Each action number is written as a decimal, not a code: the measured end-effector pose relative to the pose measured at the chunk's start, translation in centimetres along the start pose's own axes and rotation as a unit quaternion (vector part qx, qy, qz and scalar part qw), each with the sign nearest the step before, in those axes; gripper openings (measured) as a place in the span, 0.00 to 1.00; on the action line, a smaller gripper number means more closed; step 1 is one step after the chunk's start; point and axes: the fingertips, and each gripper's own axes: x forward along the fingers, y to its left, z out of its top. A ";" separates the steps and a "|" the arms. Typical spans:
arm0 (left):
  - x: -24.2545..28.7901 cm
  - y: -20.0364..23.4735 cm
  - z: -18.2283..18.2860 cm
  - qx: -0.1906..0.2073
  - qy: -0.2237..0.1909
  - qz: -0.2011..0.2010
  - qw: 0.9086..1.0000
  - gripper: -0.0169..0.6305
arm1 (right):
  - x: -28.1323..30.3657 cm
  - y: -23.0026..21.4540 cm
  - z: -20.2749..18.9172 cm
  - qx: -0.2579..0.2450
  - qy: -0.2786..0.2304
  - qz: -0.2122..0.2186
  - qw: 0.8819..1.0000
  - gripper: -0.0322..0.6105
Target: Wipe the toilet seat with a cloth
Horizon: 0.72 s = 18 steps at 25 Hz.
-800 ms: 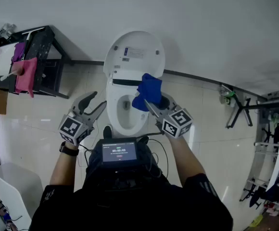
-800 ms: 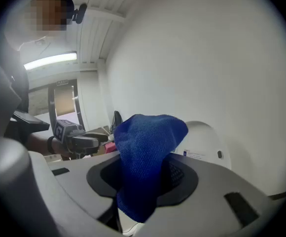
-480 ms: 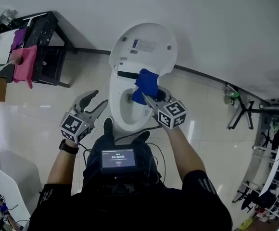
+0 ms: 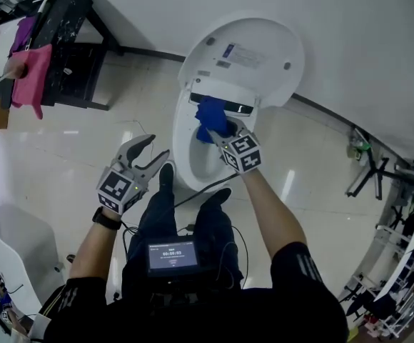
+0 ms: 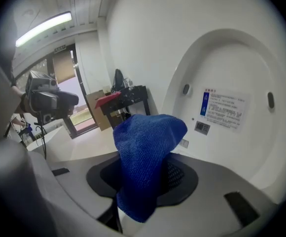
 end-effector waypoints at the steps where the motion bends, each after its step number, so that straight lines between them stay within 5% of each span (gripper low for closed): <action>1: 0.4 0.3 -0.9 -0.002 0.004 -0.001 1.000 0.35 | 1.4 -0.4 -1.1 -0.003 0.010 0.001 1.000 0.31; 12: 5.2 3.4 -7.8 -0.011 0.014 -0.013 1.000 0.35 | 16.4 -3.9 -13.3 -0.032 0.126 0.012 0.991 0.31; 15: 5.7 4.3 -8.3 -0.035 0.010 0.000 0.999 0.35 | 20.2 -4.6 -15.7 -0.089 0.155 0.013 0.984 0.31; 18: 5.9 4.7 -8.8 -0.050 0.003 0.009 0.999 0.35 | 23.1 -5.2 -19.2 -0.167 0.204 0.008 0.965 0.31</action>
